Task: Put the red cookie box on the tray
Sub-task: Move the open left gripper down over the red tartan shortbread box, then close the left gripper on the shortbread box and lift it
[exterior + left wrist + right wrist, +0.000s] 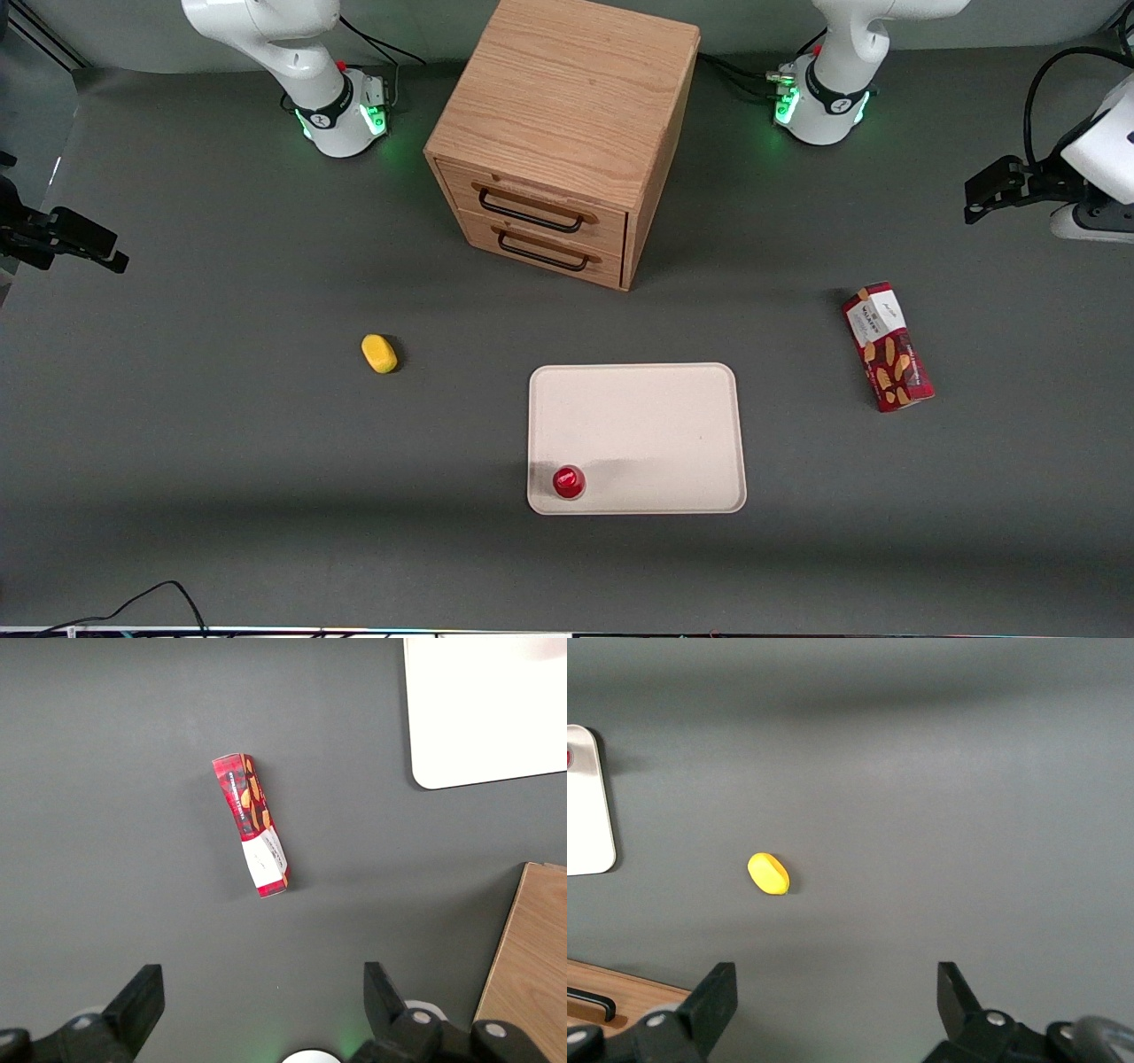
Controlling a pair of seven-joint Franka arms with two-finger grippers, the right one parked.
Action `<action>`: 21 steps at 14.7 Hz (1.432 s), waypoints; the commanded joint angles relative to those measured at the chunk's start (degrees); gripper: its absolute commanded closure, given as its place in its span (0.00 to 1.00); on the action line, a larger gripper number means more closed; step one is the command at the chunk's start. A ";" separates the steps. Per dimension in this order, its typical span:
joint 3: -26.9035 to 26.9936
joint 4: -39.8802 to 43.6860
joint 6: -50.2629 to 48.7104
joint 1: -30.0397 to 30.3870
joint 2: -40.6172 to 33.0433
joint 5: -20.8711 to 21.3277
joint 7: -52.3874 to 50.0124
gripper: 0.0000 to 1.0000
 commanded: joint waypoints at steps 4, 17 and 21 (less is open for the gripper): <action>0.00 2.59 -2.99 0.07 1.26 0.73 1.39 0.00; 1.85 -20.23 31.06 2.27 10.48 0.55 3.67 0.00; 2.55 -27.45 48.73 2.97 16.98 -2.86 5.77 0.00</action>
